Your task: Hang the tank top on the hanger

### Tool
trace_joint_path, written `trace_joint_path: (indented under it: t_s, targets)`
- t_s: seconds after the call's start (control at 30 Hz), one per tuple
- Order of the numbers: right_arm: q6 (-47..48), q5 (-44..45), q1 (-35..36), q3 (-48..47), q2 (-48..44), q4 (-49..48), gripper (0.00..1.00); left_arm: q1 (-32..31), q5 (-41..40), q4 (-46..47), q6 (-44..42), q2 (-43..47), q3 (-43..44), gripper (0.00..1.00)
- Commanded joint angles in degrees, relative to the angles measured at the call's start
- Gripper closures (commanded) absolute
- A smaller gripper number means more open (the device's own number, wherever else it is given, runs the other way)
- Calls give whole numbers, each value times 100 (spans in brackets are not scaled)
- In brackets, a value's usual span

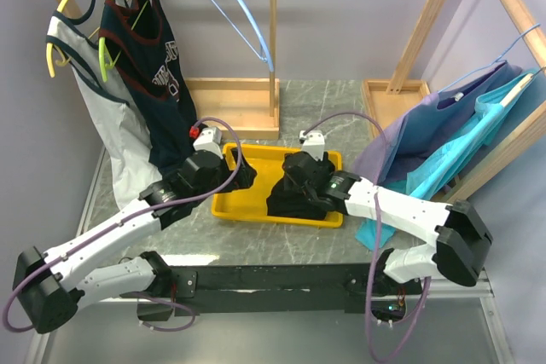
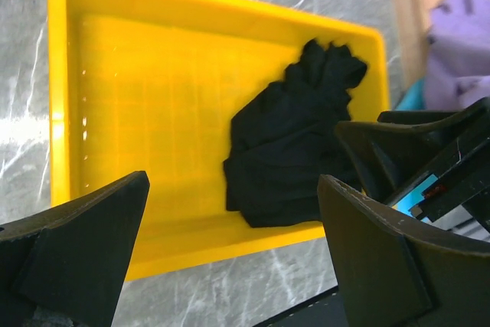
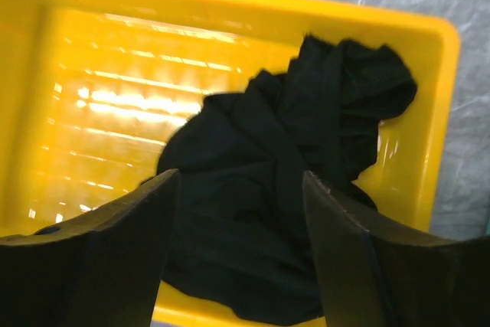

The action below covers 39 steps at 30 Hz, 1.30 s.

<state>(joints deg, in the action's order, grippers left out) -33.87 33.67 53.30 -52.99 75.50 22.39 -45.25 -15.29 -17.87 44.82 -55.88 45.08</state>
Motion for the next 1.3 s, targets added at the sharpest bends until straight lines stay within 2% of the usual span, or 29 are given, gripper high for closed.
trace_joint_path:
  t_s: [0.0, 0.17, 0.23, 0.27, 0.33, 0.4, 0.43, 0.57, 0.63, 0.83, 1.07, 1.13, 1.27]
  targets:
    - [-252, -360, -83, 263, 262, -437, 31, -10, 0, 108, 124, -151, -60, 1]
    - [-410, -624, -92, 447, 790, -674, 33, -10, -35, 91, 97, -134, -26, 1]
    - [-419, -686, -92, 483, 982, -771, 38, -10, -132, 20, 71, -99, 27, 1]
    - [-419, -686, -92, 465, 1053, -780, 49, -10, -158, -6, 54, -81, 36, 1]
    - [-393, -599, -100, 352, 1159, -666, 62, -10, -281, -76, 45, -46, 80, 1]
    - [-252, -511, -83, -60, 1151, -274, 95, -1, -474, -190, 36, 6, 167, 1]
    - [-217, -276, -48, -549, 1098, -27, 100, -1, -545, -226, 36, 41, 211, 1]
    - [318, 200, 268, -1940, 730, 966, 100, -1, -922, -384, -8, 296, 361, 1]
    - [494, 263, 435, -2755, 501, 1170, 100, -1, -1054, -463, -43, 367, 457, 1]
    - [890, 245, 550, -4059, 158, 1566, 100, 8, -1266, -674, -131, 578, 721, 1]
    - [1233, 578, 533, -4992, 78, 1847, 100, 17, -1451, -709, -219, 754, 880, 1]
    - [1347, 641, 515, -4932, 8, 1769, 100, 17, -1416, -727, -219, 728, 924, 1]
    - [1278, 124, 69, -4598, 78, 1540, 100, 17, -1354, -648, -237, 675, 845, 1]
